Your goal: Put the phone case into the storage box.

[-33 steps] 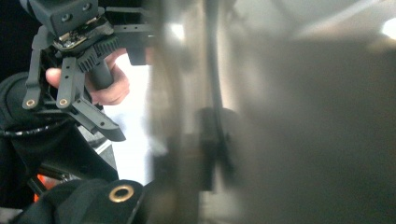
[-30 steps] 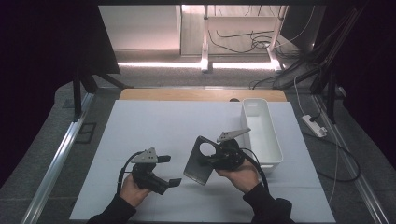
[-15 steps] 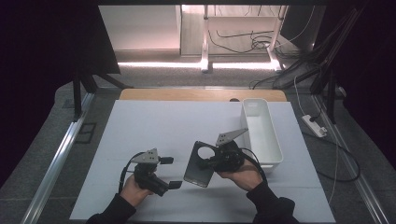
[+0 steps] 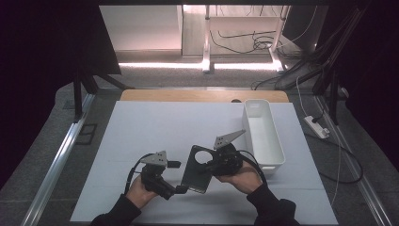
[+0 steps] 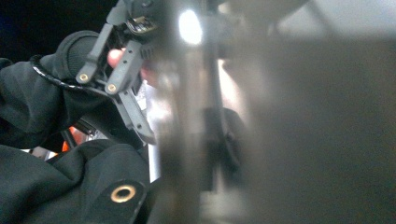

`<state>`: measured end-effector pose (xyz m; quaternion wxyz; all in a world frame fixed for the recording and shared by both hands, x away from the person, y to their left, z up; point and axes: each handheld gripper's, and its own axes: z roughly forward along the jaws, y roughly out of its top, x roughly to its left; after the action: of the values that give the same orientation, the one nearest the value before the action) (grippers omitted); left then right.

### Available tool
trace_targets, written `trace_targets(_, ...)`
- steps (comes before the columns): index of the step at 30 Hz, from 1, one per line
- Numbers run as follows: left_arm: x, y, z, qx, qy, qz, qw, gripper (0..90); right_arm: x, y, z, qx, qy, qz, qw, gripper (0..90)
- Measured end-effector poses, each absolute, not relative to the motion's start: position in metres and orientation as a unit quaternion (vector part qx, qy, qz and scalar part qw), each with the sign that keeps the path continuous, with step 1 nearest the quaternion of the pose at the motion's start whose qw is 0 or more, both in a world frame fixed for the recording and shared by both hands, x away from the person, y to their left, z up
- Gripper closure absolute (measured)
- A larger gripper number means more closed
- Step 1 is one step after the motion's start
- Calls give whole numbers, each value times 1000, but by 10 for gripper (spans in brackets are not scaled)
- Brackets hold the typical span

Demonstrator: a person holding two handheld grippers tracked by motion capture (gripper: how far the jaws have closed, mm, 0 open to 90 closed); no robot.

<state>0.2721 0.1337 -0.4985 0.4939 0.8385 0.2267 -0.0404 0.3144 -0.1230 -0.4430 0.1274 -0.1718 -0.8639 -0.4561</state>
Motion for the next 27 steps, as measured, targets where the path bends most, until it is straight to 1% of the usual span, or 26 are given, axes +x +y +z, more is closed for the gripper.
trace_targets(7,272,127,-498,843,217,-46,490,0,311,-119,-441,-163,-863,-459,133,858)
trace_targets(12,270,123,-497,848,213,-46,484,38,309,-115,-441,-157,-864,-459,135,858)
trace_targets(14,270,123,-497,848,211,-46,484,86,308,-113,-440,-154,-864,-459,136,858)
trace_targets(16,269,124,-496,846,210,-54,488,154,307,-113,-440,-153,-865,-458,136,858)
trace_targets(17,269,124,-496,846,205,-56,489,154,307,-113,-440,-150,-865,-459,136,858)
trace_targets(18,269,125,-495,846,200,-58,490,200,307,-113,-440,-150,-865,-459,137,858)
trace_targets(21,268,125,-495,846,195,-63,493,381,307,-113,-440,-148,-865,-459,138,858)
trace_targets(22,268,126,-494,845,193,-69,493,381,307,-113,-440,-146,-865,-460,138,858)
trace_targets(26,269,128,-494,842,189,-90,497,589,306,-112,-440,-136,-865,-462,141,858)
trace_targets(27,269,128,-494,842,187,-93,498,589,306,-112,-440,-136,-865,-462,141,858)
